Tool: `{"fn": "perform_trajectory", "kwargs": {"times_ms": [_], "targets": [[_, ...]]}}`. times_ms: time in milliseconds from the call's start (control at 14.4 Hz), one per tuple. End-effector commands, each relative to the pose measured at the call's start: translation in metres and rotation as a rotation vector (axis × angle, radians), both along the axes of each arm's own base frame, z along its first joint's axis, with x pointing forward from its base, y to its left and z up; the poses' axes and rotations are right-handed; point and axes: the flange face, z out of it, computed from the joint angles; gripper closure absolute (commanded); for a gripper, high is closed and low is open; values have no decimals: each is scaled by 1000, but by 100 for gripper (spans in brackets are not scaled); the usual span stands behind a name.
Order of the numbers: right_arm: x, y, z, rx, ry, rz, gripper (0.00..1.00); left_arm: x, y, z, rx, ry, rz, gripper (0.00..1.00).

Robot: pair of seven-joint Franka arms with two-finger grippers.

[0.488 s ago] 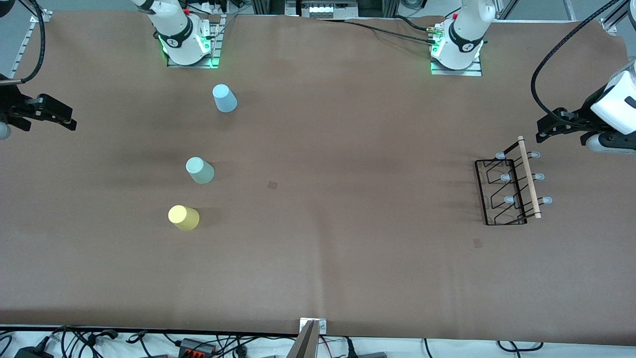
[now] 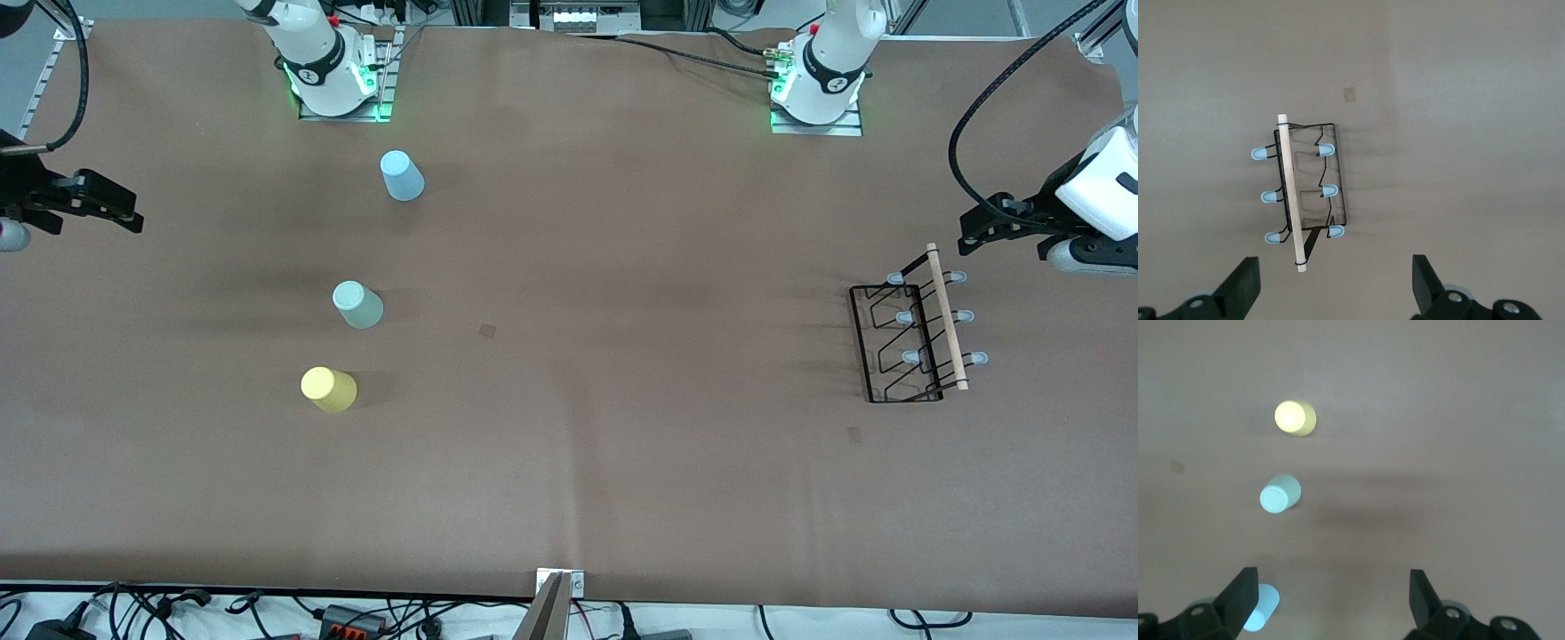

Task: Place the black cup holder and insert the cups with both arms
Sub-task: 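Move the right gripper toward the teal cup while the left gripper reaches the rack, then grasp the teal cup with the right gripper while the left gripper grasps the rack dowel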

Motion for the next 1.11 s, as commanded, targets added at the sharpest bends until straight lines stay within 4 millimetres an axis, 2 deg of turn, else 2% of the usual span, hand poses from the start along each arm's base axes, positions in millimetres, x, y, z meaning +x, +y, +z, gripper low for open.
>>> {"fn": "perform_trajectory", "kwargs": {"times_ms": [0,70,139,279,348,418,488,627,697,766,906,1045], "targets": [[2,4,-37,19,74,22,0,-3,-1,2,-19,1,-16,0],[6,15,-61,18,117,40,0,-1,-3,-2,-16,10,-25,0],[5,21,-78,19,150,50,0,5,-7,-18,-18,43,-30,0],[0,27,-119,20,164,61,0,7,0,-26,-18,63,-13,0],[-7,40,-139,21,147,84,0,8,7,-30,-18,72,1,0],[-17,49,-159,20,117,100,0,13,16,-42,-20,94,9,0],[-30,53,-183,19,62,102,0,22,27,-69,-24,139,26,0],[-47,70,-225,20,-6,134,0,35,40,-99,-17,182,17,0],[-52,71,-239,21,-29,135,0,41,50,-123,-22,210,7,0],[-58,73,-251,22,-45,142,0,45,53,-136,-22,206,6,0],[-65,89,-267,24,-45,172,0,43,66,-170,20,156,6,0],[-64,90,-279,26,-36,172,0,37,69,-197,41,97,-4,0]]}}
